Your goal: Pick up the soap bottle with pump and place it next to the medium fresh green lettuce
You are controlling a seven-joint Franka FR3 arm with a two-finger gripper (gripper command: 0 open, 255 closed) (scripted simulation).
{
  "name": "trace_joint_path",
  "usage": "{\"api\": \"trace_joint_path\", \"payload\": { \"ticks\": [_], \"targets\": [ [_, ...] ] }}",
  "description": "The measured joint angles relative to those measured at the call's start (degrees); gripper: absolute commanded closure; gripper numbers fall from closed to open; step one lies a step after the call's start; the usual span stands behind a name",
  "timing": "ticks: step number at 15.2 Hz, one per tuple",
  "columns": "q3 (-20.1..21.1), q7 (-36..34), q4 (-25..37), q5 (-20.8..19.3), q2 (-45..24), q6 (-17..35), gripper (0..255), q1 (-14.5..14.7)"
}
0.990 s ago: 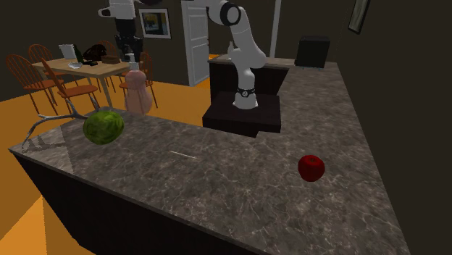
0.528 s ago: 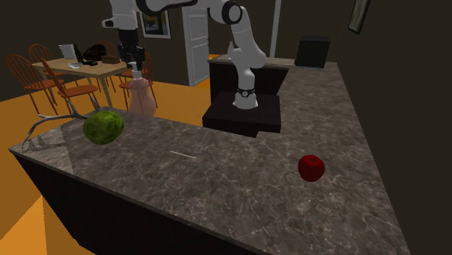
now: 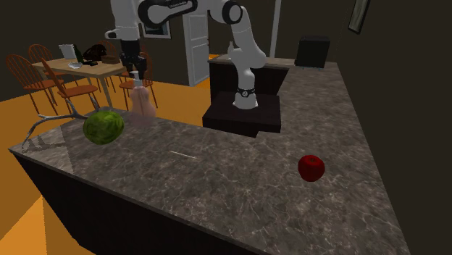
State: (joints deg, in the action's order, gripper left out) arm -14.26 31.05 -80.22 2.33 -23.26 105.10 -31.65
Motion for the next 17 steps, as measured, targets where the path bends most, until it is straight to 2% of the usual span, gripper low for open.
{"api": "trace_joint_path", "payload": {
  "ticks": [17],
  "targets": [
    [0.4,0.1,-9.8,0.6,-2.3,12.0,255,0.1]
  ]
}}
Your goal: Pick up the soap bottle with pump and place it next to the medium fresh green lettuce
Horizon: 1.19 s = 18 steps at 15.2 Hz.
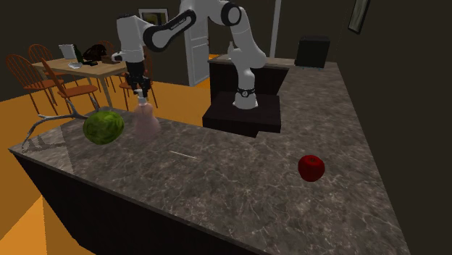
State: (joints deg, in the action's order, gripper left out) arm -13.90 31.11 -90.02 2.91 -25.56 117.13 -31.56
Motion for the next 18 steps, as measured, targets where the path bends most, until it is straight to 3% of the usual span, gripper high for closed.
{"api": "trace_joint_path", "payload": {
  "ticks": [8,9,15,18],
  "targets": [
    [0.1,-0.1,-0.9,0.1,-0.5,1.4,255,0.1],
    [0.1,-0.1,-0.9,0.1,-0.5,1.4,0,0.1],
    [0.1,-0.1,-0.9,0.1,-0.5,1.5,0,0.1],
    [-0.1,-0.3,1.2,-0.3,1.0,-2.0,0,0.3]
  ]
}}
